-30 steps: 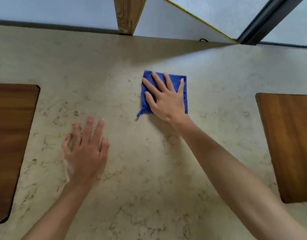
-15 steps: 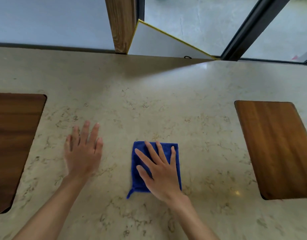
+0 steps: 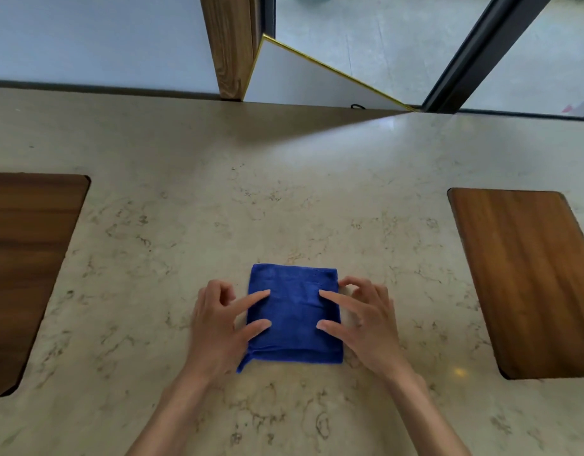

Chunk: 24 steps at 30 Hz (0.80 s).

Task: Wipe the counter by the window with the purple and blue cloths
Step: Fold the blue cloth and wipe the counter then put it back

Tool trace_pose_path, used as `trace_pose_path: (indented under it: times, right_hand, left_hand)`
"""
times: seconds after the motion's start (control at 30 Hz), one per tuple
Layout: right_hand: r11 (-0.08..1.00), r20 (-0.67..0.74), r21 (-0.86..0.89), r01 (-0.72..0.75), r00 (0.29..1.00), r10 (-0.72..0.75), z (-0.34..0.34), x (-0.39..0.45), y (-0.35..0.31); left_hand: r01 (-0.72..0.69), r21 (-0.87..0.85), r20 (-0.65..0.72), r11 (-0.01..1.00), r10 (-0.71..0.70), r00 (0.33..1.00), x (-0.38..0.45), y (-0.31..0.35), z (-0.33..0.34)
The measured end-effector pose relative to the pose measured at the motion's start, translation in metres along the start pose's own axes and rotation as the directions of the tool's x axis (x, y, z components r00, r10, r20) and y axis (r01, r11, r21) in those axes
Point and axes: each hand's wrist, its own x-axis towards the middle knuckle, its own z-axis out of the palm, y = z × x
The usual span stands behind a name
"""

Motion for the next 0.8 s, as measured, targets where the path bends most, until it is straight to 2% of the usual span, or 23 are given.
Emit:
trace_pose_path:
  times: [0.13, 0.23, 0.4, 0.57, 0.67, 0.73, 0.8]
  right_hand:
    - [0.994, 0.030, 0.105, 0.003, 1.000, -0.006, -0.006, 0.001, 0.005]
    - [0.978, 0.007, 0.209, -0.017, 1.000, 0.016, -0.006, 0.002, 0.004]
    - [0.966, -0.022, 0.257, -0.025, 0.999, 0.032, 0.001, 0.003, 0.005]
    - [0.986, -0.074, 0.152, -0.065, 0.994, 0.077, 0.009, 0.007, -0.003]
    - [0.994, -0.022, -0.035, -0.105, 0.994, 0.104, 0.009, 0.005, -0.018]
    - [0.986, 0.012, -0.075, -0.146, 0.989, 0.147, 0.001, 0.004, -0.028]
    - [0.978, 0.045, 0.068, -0.198, 0.980, 0.195, -0.017, 0.003, -0.041]
  left_hand:
    - [0.014, -0.030, 0.027, 0.999, -0.014, 1.000, 0.000, -0.006, -0.003]
    - [0.021, -0.061, -0.030, 0.998, -0.022, 0.999, 0.001, -0.004, 0.002]
    - [0.055, -0.144, -0.125, 0.988, -0.073, 0.989, 0.006, 0.011, 0.011]
    - [0.139, -0.052, -0.098, 0.989, -0.144, 0.985, 0.015, 0.028, 0.006]
    - [0.211, 0.029, -0.060, 0.977, -0.209, 0.976, 0.013, 0.041, 0.001]
    - [0.295, -0.032, -0.016, 0.955, -0.296, 0.955, 0.012, 0.054, -0.005]
    - [0.355, -0.194, 0.040, 0.915, -0.354, 0.934, 0.009, 0.071, -0.015]
